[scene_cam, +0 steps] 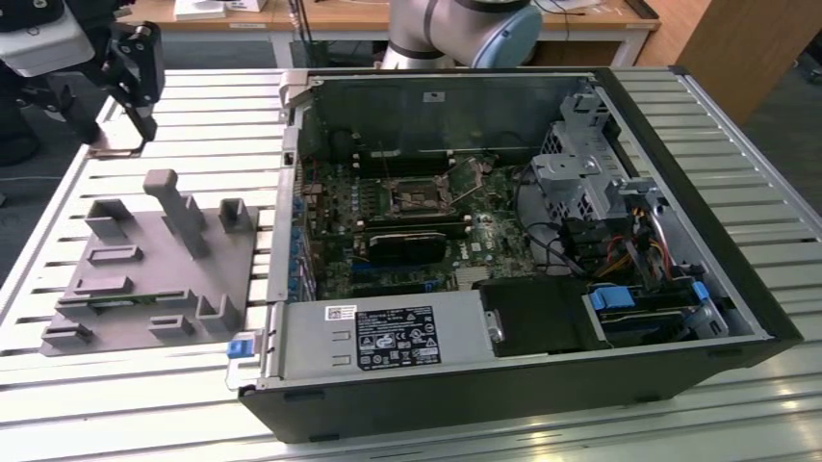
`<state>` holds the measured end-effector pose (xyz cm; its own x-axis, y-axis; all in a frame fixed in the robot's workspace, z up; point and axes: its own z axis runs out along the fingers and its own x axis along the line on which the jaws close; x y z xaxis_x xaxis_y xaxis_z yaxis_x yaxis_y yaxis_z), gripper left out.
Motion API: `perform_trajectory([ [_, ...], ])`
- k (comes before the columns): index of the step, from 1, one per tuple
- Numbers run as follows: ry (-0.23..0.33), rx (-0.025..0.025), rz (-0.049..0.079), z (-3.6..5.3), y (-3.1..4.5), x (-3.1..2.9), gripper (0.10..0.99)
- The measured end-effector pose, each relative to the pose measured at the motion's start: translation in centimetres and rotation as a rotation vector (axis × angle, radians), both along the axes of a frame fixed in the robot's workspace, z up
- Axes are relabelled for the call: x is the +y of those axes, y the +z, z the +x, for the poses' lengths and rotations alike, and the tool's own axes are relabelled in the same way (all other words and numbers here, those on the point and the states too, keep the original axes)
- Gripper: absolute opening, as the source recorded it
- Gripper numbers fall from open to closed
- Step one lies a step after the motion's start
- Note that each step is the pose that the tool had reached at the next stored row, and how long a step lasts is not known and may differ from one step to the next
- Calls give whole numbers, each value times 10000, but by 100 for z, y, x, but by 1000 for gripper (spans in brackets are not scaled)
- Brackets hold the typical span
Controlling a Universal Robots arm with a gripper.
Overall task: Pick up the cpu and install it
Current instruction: 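Pick up the cpu and move it towards the insertion slot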
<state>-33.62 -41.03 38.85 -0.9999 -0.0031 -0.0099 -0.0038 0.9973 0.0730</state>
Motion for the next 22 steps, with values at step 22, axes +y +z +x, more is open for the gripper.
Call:
perform_trajectory([
  [22, 0, 0, 0, 241, 0, 0, 533],
])
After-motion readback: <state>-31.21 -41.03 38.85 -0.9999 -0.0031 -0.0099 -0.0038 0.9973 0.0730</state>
